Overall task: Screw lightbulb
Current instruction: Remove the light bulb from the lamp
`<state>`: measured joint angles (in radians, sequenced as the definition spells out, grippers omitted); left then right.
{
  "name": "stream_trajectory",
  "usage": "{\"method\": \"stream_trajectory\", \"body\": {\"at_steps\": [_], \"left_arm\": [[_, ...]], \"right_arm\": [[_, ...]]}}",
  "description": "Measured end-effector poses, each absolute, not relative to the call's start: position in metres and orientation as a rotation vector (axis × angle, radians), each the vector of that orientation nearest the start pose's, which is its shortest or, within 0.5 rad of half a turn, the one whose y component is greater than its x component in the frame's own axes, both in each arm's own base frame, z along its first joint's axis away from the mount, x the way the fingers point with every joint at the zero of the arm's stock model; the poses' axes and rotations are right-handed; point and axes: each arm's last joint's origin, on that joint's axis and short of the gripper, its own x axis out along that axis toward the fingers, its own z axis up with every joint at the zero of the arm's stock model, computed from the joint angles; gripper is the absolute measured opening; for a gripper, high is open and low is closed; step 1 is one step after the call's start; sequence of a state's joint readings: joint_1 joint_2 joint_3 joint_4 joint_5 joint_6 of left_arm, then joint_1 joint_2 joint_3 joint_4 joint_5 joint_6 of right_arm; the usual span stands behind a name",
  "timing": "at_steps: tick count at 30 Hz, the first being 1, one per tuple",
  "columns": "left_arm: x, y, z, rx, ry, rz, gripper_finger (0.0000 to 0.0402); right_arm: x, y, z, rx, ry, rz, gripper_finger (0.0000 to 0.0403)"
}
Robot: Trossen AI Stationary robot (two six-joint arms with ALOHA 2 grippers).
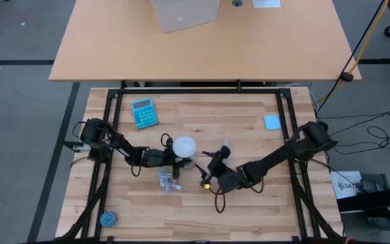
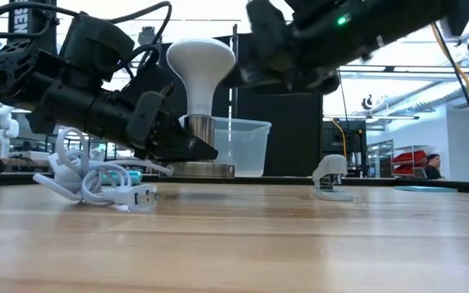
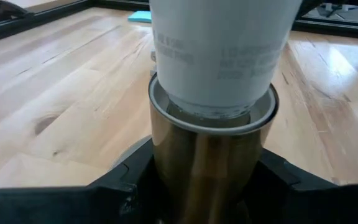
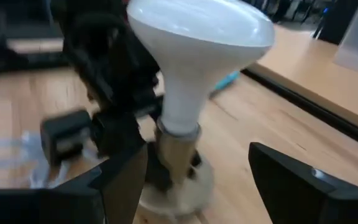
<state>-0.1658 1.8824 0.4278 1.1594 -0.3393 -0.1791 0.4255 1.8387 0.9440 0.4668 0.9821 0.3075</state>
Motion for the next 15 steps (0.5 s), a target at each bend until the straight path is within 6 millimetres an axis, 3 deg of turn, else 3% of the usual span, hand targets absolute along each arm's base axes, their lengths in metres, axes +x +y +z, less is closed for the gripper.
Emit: {"method": "stream_trajectory", "body": {"at_steps": [10,15], "left_arm": [[0.278,-0.036,0.091,-0.111,0.264,0.225,0.0176],[0.278,-0.036,0.091,-0.120,0.262,0.234,0.0176]], "right_arm": [[0.373,0.124,0.124,0.147,-0.029,-0.618,0.0272],[0.386,0.111,0.119,0.136,-0.047,-0.654,0.0272]]}}
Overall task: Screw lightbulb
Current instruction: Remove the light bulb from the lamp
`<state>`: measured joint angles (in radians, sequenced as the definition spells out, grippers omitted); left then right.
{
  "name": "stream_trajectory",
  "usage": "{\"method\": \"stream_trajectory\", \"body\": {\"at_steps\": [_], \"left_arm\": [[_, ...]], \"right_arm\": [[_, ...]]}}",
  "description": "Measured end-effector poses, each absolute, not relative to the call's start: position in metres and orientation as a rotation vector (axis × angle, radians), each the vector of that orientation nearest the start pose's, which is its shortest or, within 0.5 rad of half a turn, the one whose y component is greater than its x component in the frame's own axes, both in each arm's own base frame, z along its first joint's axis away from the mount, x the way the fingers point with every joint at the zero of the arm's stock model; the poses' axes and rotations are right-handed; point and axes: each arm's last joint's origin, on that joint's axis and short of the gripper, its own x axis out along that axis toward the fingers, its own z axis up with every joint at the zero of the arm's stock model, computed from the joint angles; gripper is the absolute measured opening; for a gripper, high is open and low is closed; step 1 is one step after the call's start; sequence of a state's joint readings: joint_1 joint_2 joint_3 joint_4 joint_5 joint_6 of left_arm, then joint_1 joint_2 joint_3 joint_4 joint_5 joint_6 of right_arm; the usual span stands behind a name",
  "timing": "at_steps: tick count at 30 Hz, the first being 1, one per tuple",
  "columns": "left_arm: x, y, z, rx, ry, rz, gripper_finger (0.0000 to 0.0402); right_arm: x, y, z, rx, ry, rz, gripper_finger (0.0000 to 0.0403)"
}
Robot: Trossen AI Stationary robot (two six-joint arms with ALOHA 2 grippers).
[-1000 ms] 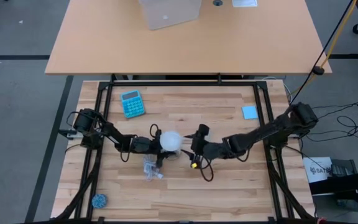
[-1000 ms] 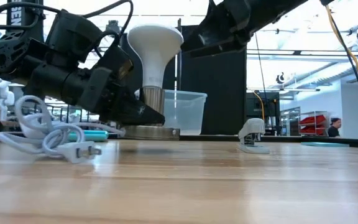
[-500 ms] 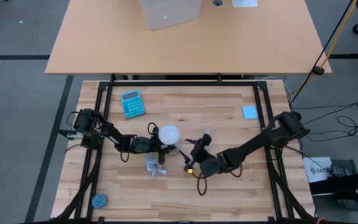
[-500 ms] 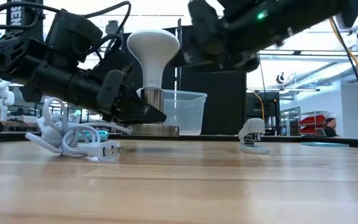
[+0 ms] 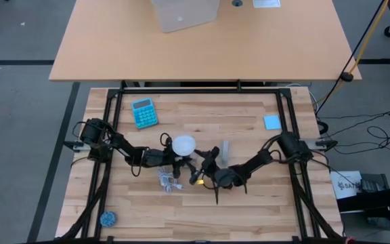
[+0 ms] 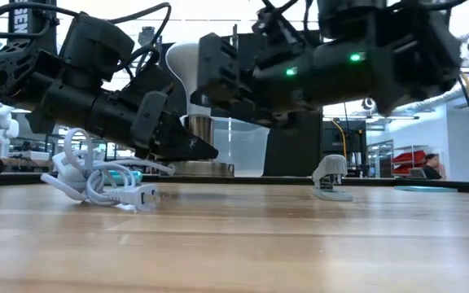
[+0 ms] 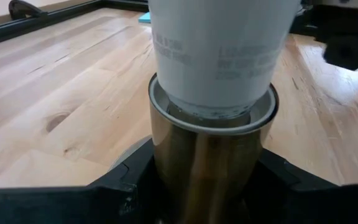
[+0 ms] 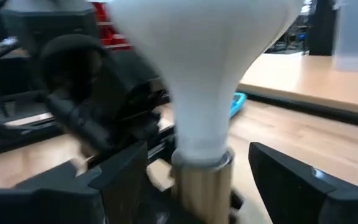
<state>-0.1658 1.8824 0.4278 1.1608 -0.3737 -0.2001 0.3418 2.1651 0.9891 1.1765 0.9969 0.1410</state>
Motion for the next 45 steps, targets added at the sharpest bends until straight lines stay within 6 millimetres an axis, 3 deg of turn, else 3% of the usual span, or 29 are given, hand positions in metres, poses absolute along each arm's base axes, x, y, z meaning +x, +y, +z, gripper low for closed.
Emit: {"method": "stream_trajectory", "body": {"at_steps": [9,16,26,36,45], "left_arm": [[0.277,-0.036,0.091,-0.120,0.262,0.235,0.0176],[0.278,-0.036,0.091,-0.123,0.261,0.226,0.0176],[0.278,-0.039,0.091,-0.090,0.270,0.124,0.0176],[0.276,-0.044,0.089,-0.066,0.297,0.014,0.0176],[0.278,-0.049,0.091,-0.039,0.293,-0.146,0.0176]], "right_arm": [[0.407,0.097,0.136,0.076,-0.074,-0.646,0.0272],[0.413,0.089,0.141,0.014,-0.064,-0.658,0.0264],[0.416,0.085,0.140,0.002,-0.060,-0.541,0.0166],[0.414,0.087,0.137,-0.012,-0.019,-0.452,0.0165],[0.394,0.078,0.143,-0.004,0.013,-0.157,0.0159]]}}
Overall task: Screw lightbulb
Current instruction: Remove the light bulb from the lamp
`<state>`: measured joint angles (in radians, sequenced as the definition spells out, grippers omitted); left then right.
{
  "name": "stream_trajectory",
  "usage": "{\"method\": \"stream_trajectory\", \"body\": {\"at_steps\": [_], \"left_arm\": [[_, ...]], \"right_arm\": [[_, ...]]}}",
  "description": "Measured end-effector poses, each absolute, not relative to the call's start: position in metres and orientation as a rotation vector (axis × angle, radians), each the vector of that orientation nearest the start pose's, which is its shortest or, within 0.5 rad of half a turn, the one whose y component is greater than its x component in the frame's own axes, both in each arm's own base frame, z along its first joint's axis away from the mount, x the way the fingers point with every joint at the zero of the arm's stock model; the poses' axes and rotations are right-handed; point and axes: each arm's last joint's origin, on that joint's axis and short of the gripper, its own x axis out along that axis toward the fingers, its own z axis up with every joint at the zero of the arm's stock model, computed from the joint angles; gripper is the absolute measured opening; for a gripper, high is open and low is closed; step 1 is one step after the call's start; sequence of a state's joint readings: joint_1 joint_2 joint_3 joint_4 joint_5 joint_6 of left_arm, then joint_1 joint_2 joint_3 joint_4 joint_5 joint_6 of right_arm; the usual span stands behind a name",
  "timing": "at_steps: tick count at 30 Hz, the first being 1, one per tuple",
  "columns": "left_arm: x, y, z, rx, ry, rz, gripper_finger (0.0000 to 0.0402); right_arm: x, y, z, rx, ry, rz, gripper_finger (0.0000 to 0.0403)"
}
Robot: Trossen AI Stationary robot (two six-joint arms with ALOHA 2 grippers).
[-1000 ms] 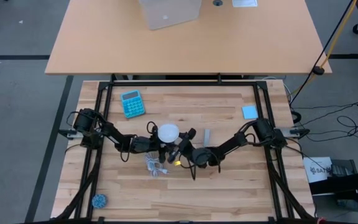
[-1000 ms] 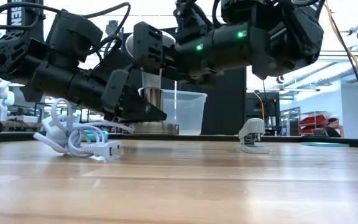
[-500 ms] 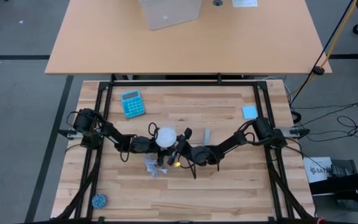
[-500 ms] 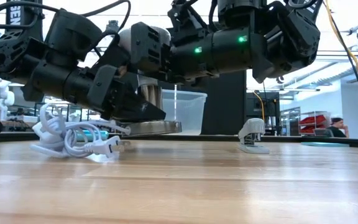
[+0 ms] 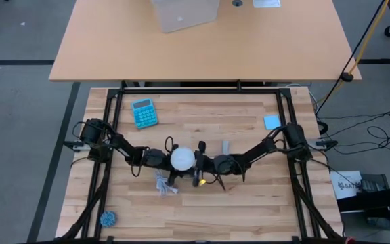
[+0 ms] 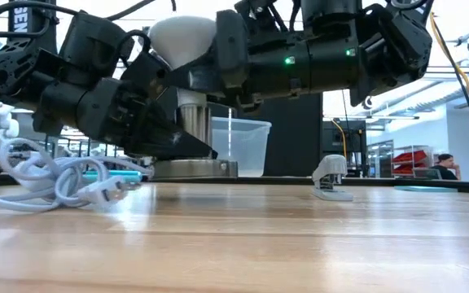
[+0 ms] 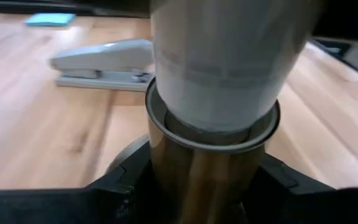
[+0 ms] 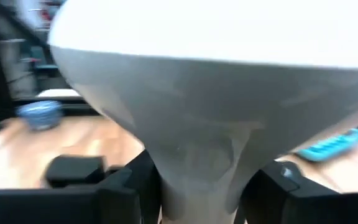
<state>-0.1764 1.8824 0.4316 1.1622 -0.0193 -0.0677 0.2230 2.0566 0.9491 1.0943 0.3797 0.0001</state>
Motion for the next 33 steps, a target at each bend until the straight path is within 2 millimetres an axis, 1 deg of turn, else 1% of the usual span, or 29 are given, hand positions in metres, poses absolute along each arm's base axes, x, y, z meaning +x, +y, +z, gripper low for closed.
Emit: {"method": "stream_trajectory", "body": {"at_steps": [9,12,13,16,21,24,28,33], "left_arm": [[0.276,-0.055,0.091,-0.063,0.305,-0.338,0.0176],[0.276,-0.056,0.092,-0.069,0.300,-0.396,0.0176],[0.276,-0.056,0.092,-0.071,0.295,-0.406,0.0176],[0.277,-0.056,0.093,-0.076,0.291,-0.421,0.0176],[0.276,-0.056,0.092,-0.081,0.297,-0.421,0.0176],[0.276,-0.056,0.091,-0.079,0.303,-0.419,0.0176],[0.276,-0.055,0.091,-0.074,0.310,-0.404,0.0176],[0.276,-0.052,0.090,-0.063,0.314,-0.339,0.0176]], "right_arm": [[0.398,0.059,0.144,0.080,0.028,0.199,0.0159],[0.399,0.053,0.147,0.138,0.035,0.369,0.0163],[0.400,0.052,0.148,0.153,0.036,0.402,0.0164],[0.400,0.050,0.149,0.181,0.041,0.436,0.0166],[0.401,0.050,0.149,0.224,0.052,0.434,0.0176],[0.400,0.051,0.149,0.239,0.056,0.441,0.0197],[0.400,0.052,0.152,0.231,0.056,0.448,0.0237],[0.396,0.052,0.161,0.170,0.121,0.429,0.0280]]}}
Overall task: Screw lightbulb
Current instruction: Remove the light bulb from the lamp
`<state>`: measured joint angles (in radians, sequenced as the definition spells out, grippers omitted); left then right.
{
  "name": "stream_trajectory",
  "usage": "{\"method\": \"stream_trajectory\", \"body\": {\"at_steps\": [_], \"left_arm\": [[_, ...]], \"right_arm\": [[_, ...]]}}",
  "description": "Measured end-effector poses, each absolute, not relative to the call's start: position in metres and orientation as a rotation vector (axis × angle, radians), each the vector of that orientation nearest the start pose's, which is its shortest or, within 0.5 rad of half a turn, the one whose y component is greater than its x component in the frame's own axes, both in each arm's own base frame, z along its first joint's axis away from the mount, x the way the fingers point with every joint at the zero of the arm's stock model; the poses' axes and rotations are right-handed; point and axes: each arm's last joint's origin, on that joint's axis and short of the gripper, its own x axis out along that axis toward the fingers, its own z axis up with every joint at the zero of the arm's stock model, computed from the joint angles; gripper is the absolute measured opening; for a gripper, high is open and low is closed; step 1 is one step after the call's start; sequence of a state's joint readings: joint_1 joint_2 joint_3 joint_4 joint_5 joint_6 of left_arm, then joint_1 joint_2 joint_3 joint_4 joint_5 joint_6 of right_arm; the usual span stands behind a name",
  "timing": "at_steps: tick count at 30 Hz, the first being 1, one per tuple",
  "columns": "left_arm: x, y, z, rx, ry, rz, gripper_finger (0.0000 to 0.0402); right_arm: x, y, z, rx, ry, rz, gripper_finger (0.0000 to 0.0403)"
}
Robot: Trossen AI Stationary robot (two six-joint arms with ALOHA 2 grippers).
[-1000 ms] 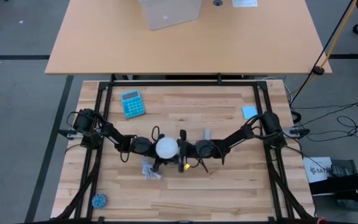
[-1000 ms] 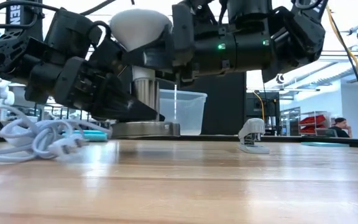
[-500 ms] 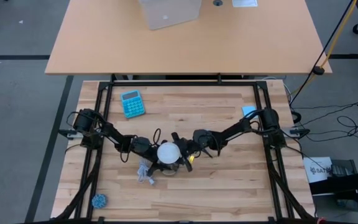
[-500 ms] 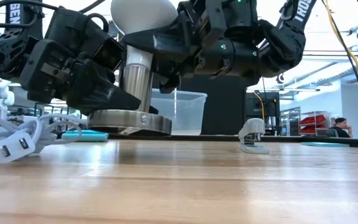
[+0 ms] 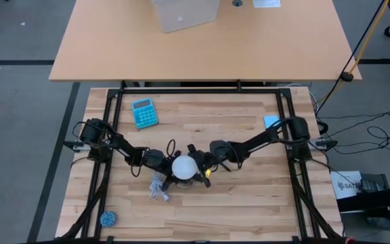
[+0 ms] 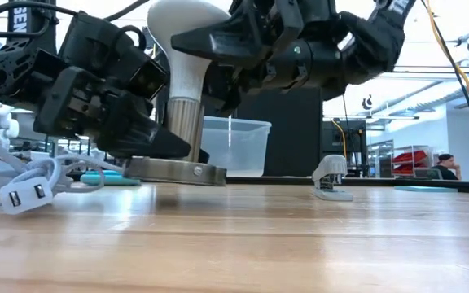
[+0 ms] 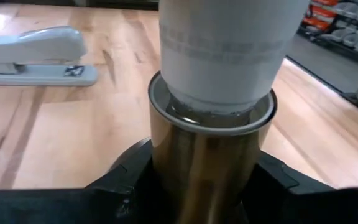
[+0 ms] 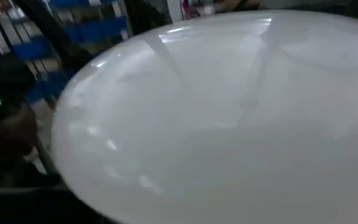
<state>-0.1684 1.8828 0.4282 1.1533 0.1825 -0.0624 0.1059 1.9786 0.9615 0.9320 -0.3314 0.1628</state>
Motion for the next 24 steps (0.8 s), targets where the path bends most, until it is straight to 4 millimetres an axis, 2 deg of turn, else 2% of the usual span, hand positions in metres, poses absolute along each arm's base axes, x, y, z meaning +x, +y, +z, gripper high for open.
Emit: {"method": "stream_trajectory", "body": {"at_steps": [7,10,17,24], "left_arm": [[0.276,-0.051,0.087,-0.075,0.338,-0.301,0.0180],[0.276,-0.050,0.087,-0.068,0.340,-0.255,0.0186],[0.276,-0.047,0.087,-0.056,0.335,-0.200,0.0177],[0.277,-0.045,0.087,-0.047,0.329,-0.129,0.0177]], "right_arm": [[0.379,0.048,0.180,0.034,0.348,0.158,0.0292],[0.370,0.052,0.193,-0.005,0.388,0.094,0.0292],[0.342,0.079,0.215,-0.066,0.478,-0.040,0.0292],[0.330,0.101,0.217,-0.125,0.460,-0.244,0.0278]]}}
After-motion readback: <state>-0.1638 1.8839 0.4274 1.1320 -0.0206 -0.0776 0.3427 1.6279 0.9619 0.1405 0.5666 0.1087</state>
